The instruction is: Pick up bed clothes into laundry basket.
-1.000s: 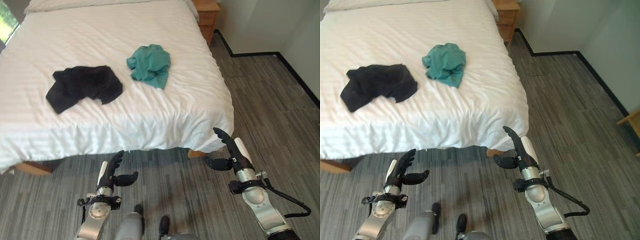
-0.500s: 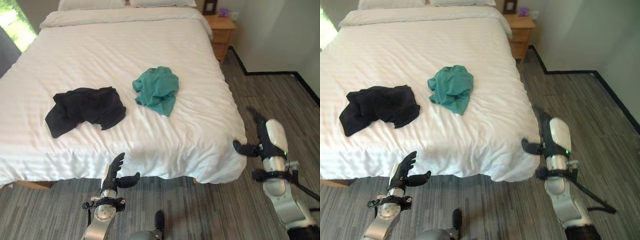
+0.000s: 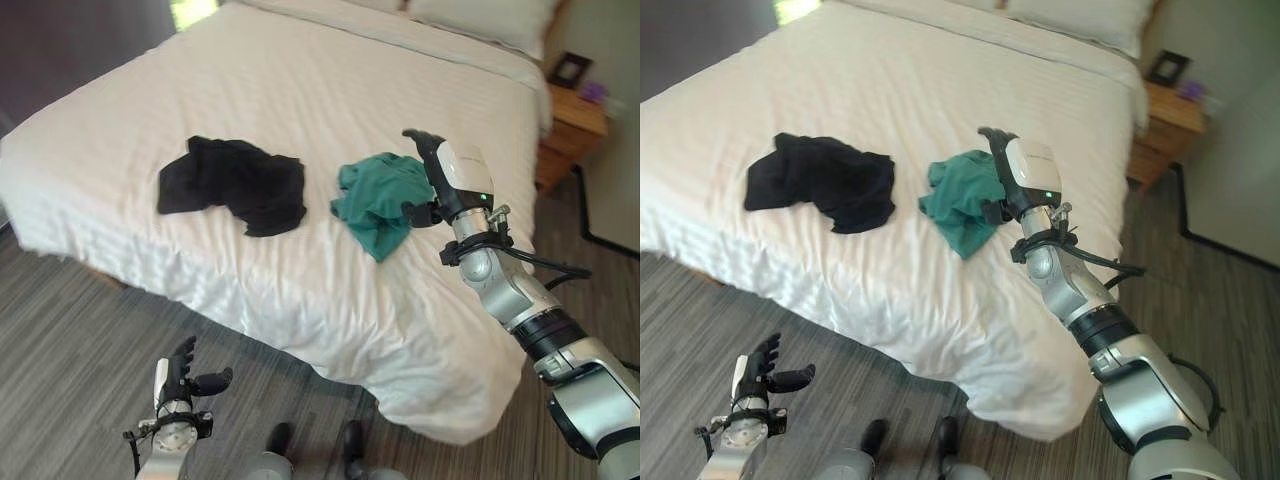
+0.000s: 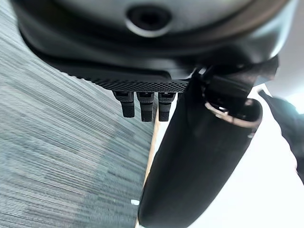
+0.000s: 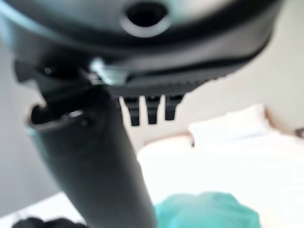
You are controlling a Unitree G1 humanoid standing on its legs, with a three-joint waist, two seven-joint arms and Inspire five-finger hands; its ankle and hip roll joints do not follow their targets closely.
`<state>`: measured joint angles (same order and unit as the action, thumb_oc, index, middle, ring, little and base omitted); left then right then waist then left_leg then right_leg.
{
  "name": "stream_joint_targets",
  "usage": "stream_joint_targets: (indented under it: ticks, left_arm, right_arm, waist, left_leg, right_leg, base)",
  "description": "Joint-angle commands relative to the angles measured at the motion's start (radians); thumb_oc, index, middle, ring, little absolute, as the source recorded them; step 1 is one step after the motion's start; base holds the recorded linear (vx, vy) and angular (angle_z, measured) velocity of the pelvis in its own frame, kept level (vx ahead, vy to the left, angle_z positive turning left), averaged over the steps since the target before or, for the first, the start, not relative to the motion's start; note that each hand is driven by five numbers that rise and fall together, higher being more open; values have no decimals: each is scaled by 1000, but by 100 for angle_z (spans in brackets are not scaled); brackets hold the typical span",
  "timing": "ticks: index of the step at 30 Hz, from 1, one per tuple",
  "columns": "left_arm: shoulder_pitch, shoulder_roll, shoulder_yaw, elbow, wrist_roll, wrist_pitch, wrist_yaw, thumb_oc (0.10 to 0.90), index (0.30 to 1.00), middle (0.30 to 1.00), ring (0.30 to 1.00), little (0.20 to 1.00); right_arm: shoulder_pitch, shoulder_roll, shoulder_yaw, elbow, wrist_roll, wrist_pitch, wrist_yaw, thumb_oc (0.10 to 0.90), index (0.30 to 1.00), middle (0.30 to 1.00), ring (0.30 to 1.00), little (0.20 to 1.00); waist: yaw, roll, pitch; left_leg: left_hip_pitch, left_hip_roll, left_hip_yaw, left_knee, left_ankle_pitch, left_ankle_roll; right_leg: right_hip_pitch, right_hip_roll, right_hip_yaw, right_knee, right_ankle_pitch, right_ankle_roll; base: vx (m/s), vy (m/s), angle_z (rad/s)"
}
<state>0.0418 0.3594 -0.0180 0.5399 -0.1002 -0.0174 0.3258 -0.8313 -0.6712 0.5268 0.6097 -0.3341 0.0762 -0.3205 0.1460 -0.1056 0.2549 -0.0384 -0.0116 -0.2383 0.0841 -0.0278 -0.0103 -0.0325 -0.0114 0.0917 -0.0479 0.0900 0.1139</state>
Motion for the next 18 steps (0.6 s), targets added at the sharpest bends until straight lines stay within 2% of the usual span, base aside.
stream_joint_targets:
  ticks: [1,4,5,9,10,13,14,15,16,17,18]
  left_arm:
    - [28,86,-23,-106,14,-87,41,800,900,900,900,900]
    - [26,91,-22,-92,17,-93,46,800,900,900,900,900]
    - [43,88,-12,-90,10,-93,45,800,900,900,900,900]
    - [74,79,-2,-90,-12,-98,39,800,900,900,900,900]
    - [78,81,-7,-78,-20,-102,35,800,900,900,900,900]
    - [76,80,-14,-71,-35,-105,27,800,900,900,900,900]
    - [64,87,-21,-57,-50,-111,20,800,900,900,900,900]
    - [54,90,-26,-51,-54,-114,18,800,900,900,900,900]
    - [41,97,-34,-42,-61,-117,12,800,900,900,900,900]
    - [38,96,-35,-40,-62,-118,12,800,900,900,900,900]
    - [26,103,-48,-23,-71,-119,-4,800,900,900,900,900]
  right_arm:
    - [-240,-59,0,54,38,-10,-29,800,900,900,900,900]
    - [-307,-49,35,139,45,-15,-30,800,900,900,900,900]
    - [-333,-39,55,183,49,-11,-26,800,900,900,900,900]
    - [-351,-46,65,211,50,-14,-27,800,900,900,900,900]
    - [-356,-61,60,235,53,-18,-33,800,900,900,900,900]
    - [-365,-83,69,253,57,-20,-36,800,900,900,900,900]
    - [-361,-98,67,291,65,-22,-41,800,900,900,900,900]
    - [-361,-107,68,311,70,-24,-46,800,900,900,900,900]
    - [-359,-118,68,338,76,-24,-45,800,900,900,900,900]
    - [-361,-120,69,340,77,-26,-45,800,900,900,900,900]
    - [-365,-144,75,391,90,-26,-38,800,900,900,900,900]
  waist:
    - [-8,20,-51]
    - [-15,11,-61]
    - [-9,10,-72]
    - [-4,24,-75]
    - [8,39,-68]
    - [8,56,-62]
    - [13,81,-44]
    - [12,91,-36]
    - [13,103,-23]
    - [10,104,-25]
    - [8,121,-12]
  left_leg:
    - [176,-40,2,-171,-20,2]
    - [180,-39,-17,-171,-42,-9]
    - [187,-23,-25,-171,-51,-19]
    - [179,0,-56,-171,-46,-45]
    - [163,13,-71,-171,-36,-66]
    - [138,25,-92,-171,-22,-84]
    - [101,39,-95,-171,-5,-103]
    - [77,43,-99,-171,7,-110]
    - [55,46,-91,-171,19,-118]
    - [51,46,-94,-171,19,-118]
    - [11,47,-70,-171,39,-128]
  right_leg:
    - [-175,36,33,-29,74,49]
    - [-166,16,14,-39,94,46]
    - [-152,-2,-7,-39,105,41]
    - [-135,-13,-43,-31,98,27]
    - [-127,-23,-73,-27,83,17]
    - [-127,-35,-115,-23,64,6]
    - [-136,-46,-155,-19,48,-3]
    - [-144,-51,-171,-18,41,-5]
    - [-154,-56,-181,-18,35,-5]
    - [-157,-56,-185,-18,34,-6]
    - [-173,-64,-200,-19,25,-6]
  base:
    - [108,-78,72]
    - [297,-178,72]
    - [181,-116,47]
    - [232,-180,77]
    - [91,-110,47]
    - [79,-124,69]
    - [40,-165,81]
    - [2,-150,82]
    - [9,-83,81]
    - [1,-71,86]
    - [-6,-42,76]
